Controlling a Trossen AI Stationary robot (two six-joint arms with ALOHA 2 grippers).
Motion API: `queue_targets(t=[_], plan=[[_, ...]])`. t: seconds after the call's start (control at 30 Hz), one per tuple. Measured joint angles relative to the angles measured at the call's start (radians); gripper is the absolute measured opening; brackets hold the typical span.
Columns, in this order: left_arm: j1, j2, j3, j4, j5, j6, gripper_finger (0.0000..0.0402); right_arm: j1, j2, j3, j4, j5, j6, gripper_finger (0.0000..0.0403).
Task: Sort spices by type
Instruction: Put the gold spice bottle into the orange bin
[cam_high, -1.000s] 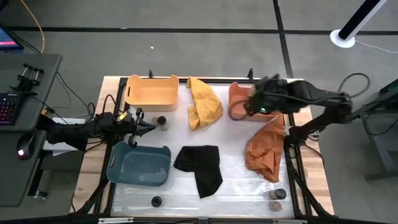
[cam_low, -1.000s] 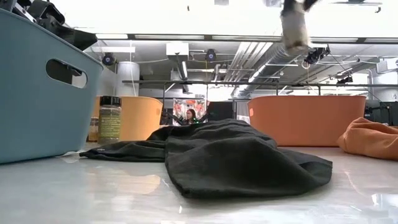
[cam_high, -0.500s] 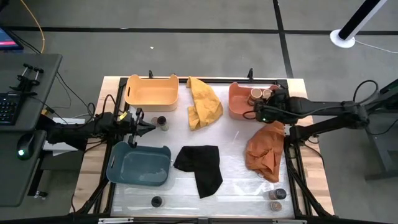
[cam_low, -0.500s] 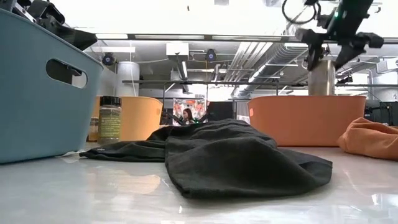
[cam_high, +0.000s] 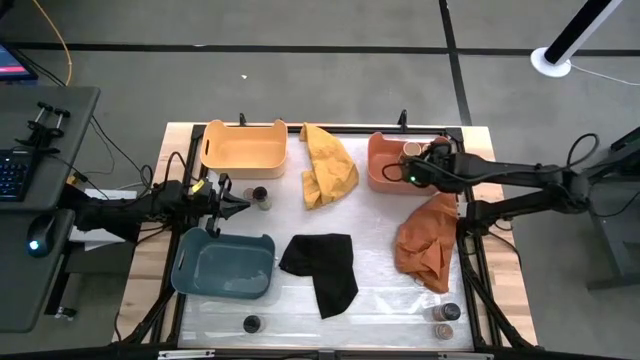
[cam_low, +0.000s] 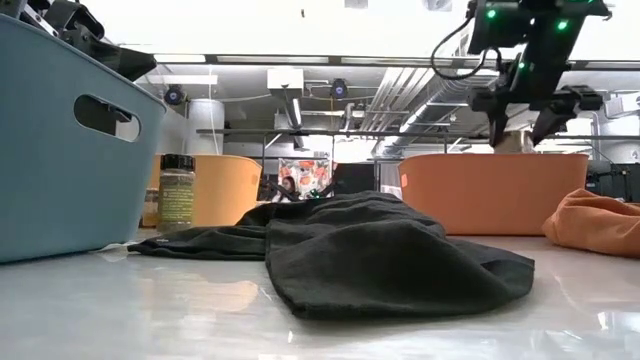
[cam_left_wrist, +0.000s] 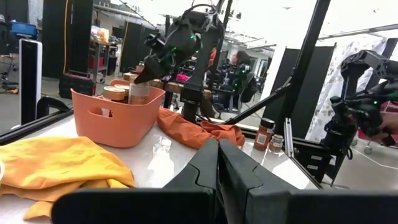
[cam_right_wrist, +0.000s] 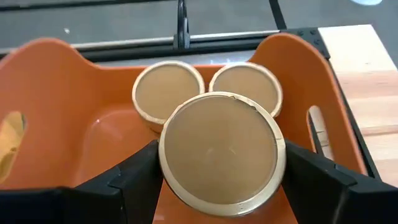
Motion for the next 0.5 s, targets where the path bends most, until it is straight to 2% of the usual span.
queue_targets(t=[0.5], plan=[[0.0,0.0,0.0,0.0,0.0,0.0,0.0,-0.021,0.161,0.0,0.062,-0.048,-0.002,0.0286]])
